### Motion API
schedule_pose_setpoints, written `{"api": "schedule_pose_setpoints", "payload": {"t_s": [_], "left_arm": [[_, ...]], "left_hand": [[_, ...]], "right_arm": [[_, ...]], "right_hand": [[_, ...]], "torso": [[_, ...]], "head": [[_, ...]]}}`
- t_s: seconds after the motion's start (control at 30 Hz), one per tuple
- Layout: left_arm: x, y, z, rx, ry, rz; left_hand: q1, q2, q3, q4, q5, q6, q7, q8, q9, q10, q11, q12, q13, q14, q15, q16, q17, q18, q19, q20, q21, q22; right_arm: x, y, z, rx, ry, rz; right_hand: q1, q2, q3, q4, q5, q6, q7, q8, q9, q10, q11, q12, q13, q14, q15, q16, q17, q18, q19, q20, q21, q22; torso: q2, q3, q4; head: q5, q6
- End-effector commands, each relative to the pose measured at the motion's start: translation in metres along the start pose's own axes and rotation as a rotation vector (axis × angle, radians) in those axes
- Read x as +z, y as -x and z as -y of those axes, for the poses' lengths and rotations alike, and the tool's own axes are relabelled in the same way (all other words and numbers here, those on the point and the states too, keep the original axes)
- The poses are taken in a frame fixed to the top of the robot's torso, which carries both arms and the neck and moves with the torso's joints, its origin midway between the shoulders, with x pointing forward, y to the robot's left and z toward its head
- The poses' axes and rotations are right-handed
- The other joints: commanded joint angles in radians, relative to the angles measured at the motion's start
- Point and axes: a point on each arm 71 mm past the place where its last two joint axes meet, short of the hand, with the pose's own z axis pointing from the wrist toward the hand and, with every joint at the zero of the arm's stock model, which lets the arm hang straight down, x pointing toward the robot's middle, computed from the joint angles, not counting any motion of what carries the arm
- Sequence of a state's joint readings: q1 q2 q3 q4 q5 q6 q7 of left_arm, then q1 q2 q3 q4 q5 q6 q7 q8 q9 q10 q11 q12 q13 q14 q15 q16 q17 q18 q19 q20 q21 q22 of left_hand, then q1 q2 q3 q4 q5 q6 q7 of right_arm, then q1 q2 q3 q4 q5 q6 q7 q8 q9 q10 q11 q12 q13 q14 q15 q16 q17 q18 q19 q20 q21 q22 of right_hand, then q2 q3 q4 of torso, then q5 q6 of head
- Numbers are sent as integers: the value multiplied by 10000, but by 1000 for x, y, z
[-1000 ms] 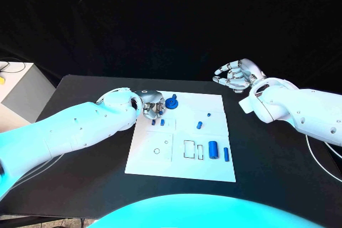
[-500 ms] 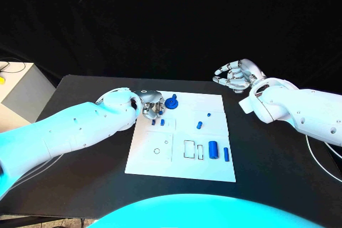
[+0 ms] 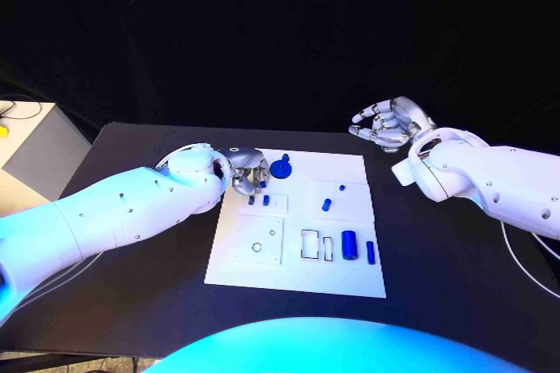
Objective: Assemble the parts on the task board
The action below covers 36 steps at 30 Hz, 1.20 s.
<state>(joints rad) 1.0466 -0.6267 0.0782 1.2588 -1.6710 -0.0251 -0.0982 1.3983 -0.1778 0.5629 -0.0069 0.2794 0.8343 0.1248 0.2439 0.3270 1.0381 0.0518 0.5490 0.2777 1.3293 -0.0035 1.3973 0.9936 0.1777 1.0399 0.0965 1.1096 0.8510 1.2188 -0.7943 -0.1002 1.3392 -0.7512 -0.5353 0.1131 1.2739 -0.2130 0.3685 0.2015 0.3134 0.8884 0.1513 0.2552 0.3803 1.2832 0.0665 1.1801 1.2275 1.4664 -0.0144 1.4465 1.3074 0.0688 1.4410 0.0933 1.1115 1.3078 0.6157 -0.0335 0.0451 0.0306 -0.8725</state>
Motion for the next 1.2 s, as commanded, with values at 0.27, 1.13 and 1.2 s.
{"api": "schedule_pose_setpoints", "payload": {"t_s": [0.27, 1.13, 1.2], "left_arm": [[0, 2, -4, 35, 146, 90], [-46, 52, -85, -10097, -430, 2158], [-55, 50, -82, -11314, -1199, 2096]], "left_hand": [[-24, -103, 55, 40, 1, -164, -9, -122, -39, -74, -12, 97, 56, -16, -77, 62, -19, -128, 14, -44, -46, -22], [-832, -125, -523, 776, -19, 434, 552, 695, 263, -1245, 651, -197, -243, -3035, 520, -3519, -4849, 71, -1527, 513, -2570, -2136], [-784, -149, -770, 1007, -25, 333, 538, 804, 299, -1266, 662, -299, -408, -3241, 563, -3968, -5046, 65, -1443, 562, -3234, -2631]], "right_arm": [[0, 1, 0, -18, 88, -26], [-20, -26, 7, -5250, 2326, -2200], [-25, -33, 11, -5988, 2420, -2458]], "right_hand": [[98, -4, 14, 30, 49, -103, 9, 42, -4, -66, -5, -99, -64, 414, 49, -95, 735, 173, -15, -30, -148, 666], [790, -377, 2267, -1638, -666, 457, 122, -200, -206, -1425, 154, -9569, -8450, 246, 112, -1193, -440, 137, 159, -9, -141, 825], [667, -435, 2243, -1614, -815, 534, 124, -229, -214, -1460, 184, -9851, -8694, 260, 137, -1206, -451, 140, 161, 8, -179, 815]], "torso": [[-2, -2, 3], [-10, -16, 14], [-8, -15, 5]], "head": [[-15, -1], [-453, -1], [-448, -1]]}}
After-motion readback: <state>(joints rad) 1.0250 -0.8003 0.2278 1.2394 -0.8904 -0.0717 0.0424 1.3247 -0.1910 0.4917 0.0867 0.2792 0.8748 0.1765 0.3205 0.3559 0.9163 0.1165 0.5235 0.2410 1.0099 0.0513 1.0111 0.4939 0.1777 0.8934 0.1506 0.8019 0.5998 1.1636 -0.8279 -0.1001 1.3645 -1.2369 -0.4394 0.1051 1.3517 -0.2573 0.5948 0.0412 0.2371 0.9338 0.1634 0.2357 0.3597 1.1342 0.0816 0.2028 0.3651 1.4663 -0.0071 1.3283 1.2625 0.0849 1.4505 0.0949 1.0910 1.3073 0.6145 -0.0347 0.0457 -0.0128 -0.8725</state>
